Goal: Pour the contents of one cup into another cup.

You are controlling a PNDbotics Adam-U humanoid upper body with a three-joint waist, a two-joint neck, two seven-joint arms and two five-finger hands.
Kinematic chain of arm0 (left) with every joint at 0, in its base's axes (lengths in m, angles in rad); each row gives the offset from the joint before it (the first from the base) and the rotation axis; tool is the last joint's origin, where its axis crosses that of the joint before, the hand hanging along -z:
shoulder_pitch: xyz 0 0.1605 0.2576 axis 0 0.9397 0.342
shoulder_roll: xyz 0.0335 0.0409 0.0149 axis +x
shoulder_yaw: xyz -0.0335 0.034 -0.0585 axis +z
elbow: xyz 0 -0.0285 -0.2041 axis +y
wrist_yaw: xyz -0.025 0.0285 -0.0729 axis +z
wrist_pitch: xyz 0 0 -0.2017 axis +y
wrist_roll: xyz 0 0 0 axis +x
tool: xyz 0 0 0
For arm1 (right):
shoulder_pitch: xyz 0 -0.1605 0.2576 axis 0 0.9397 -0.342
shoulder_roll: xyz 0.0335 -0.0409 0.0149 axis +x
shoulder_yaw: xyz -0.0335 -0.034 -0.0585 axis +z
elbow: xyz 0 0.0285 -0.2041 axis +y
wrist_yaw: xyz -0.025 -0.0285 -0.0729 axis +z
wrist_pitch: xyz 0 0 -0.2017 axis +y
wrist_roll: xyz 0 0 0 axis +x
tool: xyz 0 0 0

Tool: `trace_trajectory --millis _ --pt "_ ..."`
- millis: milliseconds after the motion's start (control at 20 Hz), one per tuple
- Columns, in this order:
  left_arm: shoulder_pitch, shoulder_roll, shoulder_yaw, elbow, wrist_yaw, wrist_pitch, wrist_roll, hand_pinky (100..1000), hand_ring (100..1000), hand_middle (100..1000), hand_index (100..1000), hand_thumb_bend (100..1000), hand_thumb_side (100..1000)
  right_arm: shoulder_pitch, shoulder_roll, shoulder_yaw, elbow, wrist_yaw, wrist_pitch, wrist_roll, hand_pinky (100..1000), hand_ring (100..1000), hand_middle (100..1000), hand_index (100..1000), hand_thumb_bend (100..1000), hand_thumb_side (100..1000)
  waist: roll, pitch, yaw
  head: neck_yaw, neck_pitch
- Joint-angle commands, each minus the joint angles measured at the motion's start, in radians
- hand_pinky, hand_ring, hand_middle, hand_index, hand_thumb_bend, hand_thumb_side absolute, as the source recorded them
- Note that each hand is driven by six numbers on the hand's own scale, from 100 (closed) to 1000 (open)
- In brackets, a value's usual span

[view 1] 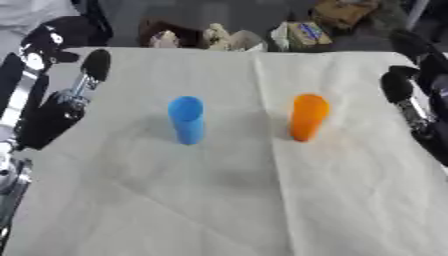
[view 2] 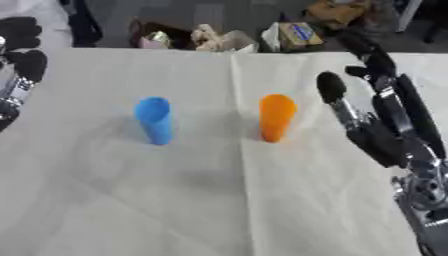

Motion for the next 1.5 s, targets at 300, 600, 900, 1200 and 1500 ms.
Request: trace_trajectory --millis 300,600,900,1200,1500 --pt "-0.010 0.013 0.005 -0.018 -0.005 0.000 -0.004 814 845 888 865 387 910 -0.016 -0.052 0.003 -0.018 0.015 0.013 0.016 866 1000 1000 1000 467 1000 0.005 -0.004 0.002 -0.005 -0.013" --pt "-0.013 0.014 0.003 -0.018 -0.004 -0.001 -0.008 814 845 888 864 384 912 -0.050 -0.122 0.018 0.028 -0.022 0.073 0.058 837 946 1000 1000 533 1000 0.005 -0.007 0.009 -0.012 -0.021" --pt "-0.013 0.013 0.001 -0.018 -0.004 -0.001 -0.010 814 846 887 864 374 926 -0.086 -0.151 0.030 0.124 -0.039 0.020 0.041 847 962 1000 1000 496 1000 0.007 -0.003 0.013 -0.015 -0.031" --pt "-0.014 0.012 -0.001 -0.018 -0.004 -0.001 -0.014 814 847 887 863 371 930 -0.116 -0.140 0.037 0.219 -0.046 -0.020 -0.067 797 879 977 1000 534 1000 0.009 -0.002 0.015 -0.016 -0.040" --pt "-0.015 0.010 -0.001 -0.018 -0.004 0.000 -0.016 814 847 886 861 367 932 -0.131 -0.133 0.045 0.270 0.015 -0.068 -0.010 820 928 1000 1000 512 1000 0.010 0.000 0.015 -0.015 -0.045"
